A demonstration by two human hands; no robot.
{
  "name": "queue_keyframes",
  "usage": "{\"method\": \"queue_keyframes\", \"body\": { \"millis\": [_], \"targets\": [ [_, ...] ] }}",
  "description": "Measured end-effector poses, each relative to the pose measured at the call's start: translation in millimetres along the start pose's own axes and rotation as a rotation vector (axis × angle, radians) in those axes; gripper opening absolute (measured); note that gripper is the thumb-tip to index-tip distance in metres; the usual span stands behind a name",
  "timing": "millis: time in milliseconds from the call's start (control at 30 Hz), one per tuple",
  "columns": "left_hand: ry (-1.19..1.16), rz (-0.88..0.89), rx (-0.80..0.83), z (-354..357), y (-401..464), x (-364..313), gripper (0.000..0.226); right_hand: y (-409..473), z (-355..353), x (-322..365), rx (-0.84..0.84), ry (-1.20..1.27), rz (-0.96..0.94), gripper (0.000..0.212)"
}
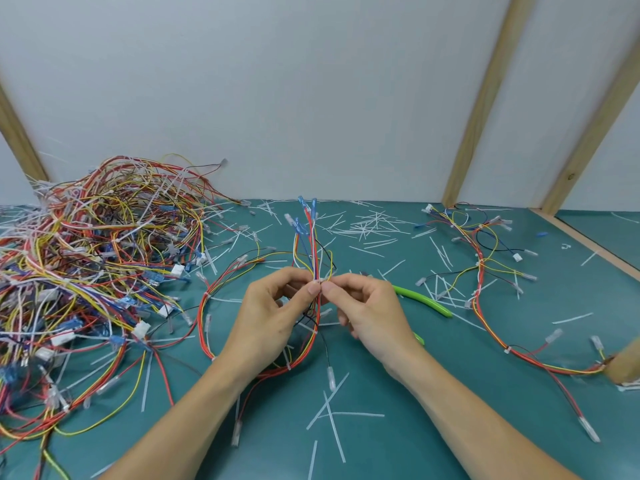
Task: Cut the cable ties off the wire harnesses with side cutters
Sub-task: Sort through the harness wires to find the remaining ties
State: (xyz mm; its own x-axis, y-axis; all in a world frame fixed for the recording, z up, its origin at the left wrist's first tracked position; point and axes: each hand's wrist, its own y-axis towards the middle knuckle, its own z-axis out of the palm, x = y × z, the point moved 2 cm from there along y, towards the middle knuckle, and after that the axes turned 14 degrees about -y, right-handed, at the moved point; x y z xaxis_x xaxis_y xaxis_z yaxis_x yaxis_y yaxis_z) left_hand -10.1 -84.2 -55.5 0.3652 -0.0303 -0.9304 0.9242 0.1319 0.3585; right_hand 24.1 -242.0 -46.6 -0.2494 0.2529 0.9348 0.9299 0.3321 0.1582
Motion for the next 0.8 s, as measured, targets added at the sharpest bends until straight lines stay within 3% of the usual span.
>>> {"method": "queue_keyframes", "body": {
  "millis": [333, 567, 667, 800],
  "targets": [
    [0.077, 0.014, -0.013, 4.2, -3.1, -6.7, 0.013, 3.7, -2.7, -4.1, -0.111, 0.116, 0.001, 0.005],
    [0.112, 0.006, -0.020, 7.3, -6.4, -12.7, 0.015, 4.3, -3.1, -2.5, -0.118, 0.121, 0.014, 0.018],
    [0.103, -0.001, -0.029, 7.9, -6.4, -12.6, 0.008, 5.2, -4.4, -3.2, -0.120, 0.112, 0.045, 0.018],
    [0.091, -0.010, -0.025, 6.6, -6.6, -14.1, 0.018, 3.6, -4.6, -3.8, -0.110, 0.171, 0.069, 0.014]
  ]
}}
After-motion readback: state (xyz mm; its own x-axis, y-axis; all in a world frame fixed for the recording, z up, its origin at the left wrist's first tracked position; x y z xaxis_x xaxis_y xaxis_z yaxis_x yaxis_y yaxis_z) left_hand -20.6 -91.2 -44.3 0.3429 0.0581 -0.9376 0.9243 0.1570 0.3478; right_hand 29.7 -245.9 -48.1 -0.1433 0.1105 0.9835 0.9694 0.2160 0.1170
